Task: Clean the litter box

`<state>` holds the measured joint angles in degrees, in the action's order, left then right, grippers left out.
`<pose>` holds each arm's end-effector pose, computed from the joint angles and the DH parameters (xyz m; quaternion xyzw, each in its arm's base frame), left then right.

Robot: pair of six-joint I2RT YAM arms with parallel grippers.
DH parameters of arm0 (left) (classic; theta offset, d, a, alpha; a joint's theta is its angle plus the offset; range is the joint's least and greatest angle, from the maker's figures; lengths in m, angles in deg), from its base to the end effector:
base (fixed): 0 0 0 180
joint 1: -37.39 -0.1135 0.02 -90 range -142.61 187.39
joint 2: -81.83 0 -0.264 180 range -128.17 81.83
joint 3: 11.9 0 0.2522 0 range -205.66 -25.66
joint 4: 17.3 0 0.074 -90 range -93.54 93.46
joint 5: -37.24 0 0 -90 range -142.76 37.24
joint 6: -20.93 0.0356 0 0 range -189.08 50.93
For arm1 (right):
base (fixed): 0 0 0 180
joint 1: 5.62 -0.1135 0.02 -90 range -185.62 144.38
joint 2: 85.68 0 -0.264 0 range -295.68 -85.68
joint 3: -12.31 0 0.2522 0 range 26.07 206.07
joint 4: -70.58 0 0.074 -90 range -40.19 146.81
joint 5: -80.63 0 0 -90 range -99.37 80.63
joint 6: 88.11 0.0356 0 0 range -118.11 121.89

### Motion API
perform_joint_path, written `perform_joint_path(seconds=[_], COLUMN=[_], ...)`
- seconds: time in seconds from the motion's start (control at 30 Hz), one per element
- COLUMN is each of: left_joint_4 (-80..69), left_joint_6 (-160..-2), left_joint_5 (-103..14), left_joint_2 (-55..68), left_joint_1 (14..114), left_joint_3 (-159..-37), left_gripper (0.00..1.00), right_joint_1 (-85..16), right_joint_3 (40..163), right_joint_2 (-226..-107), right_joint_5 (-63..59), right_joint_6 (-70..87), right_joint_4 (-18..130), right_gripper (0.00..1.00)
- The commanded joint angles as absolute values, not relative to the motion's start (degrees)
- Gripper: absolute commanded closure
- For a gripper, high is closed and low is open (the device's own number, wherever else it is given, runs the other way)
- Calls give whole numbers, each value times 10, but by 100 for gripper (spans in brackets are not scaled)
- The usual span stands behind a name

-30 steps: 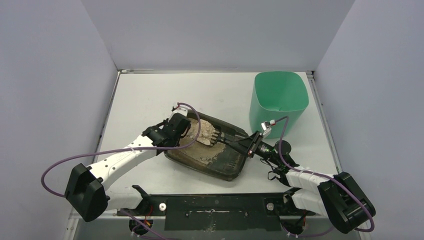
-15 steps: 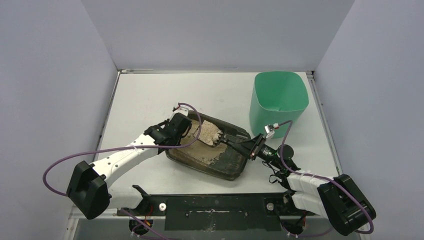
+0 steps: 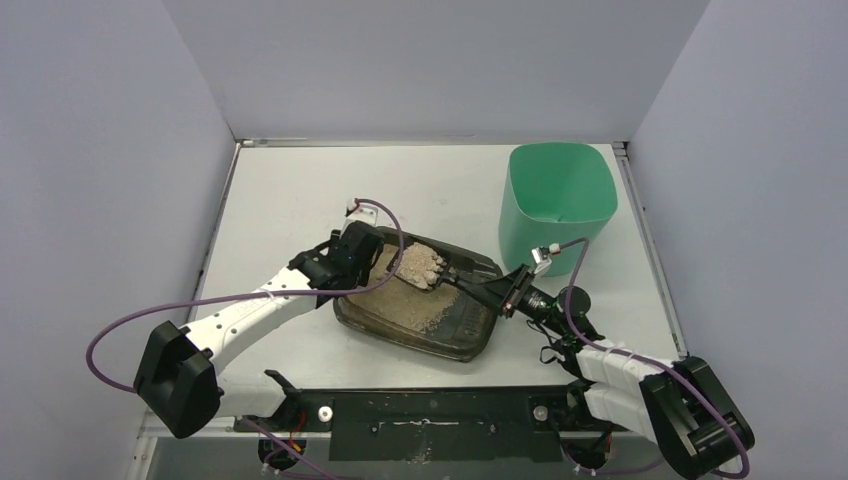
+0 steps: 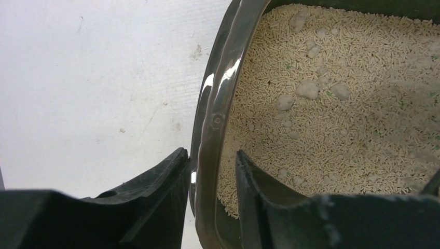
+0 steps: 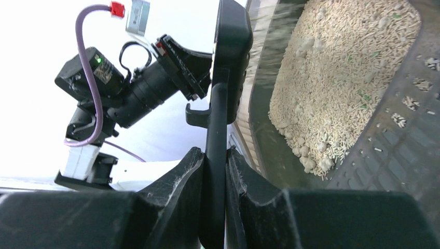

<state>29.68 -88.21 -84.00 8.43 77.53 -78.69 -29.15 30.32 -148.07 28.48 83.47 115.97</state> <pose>0.2084 -0.1516 0.2534 0.0840 0.9149 0.0735 0.3880 0.1563 0.0919 0.1728 0.1194 0.6919 0.6739 0.2298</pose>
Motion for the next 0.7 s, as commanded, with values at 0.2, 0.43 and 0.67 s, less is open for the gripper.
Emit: perform_joint_path(seconds=[0.2,0.43,0.67], left_joint_4=[289,294,250], left_joint_6=[-888,-887,-871], left_joint_5=[-847,-849,-869], left_joint_2=[95,136,179], left_joint_1=[758,757,756], left_joint_3=[-839,-881,-887], left_gripper=[47,38,20], right_joint_1=[-260,-309,-303], right_joint_3=[299,320,343], right_joint_2=[-1439,-1442,-1423], right_joint_5=[291,290,306], right_joint_6=[856,837,816], right_joint_4=[1208,1180,1128], right_gripper=[100,100,100])
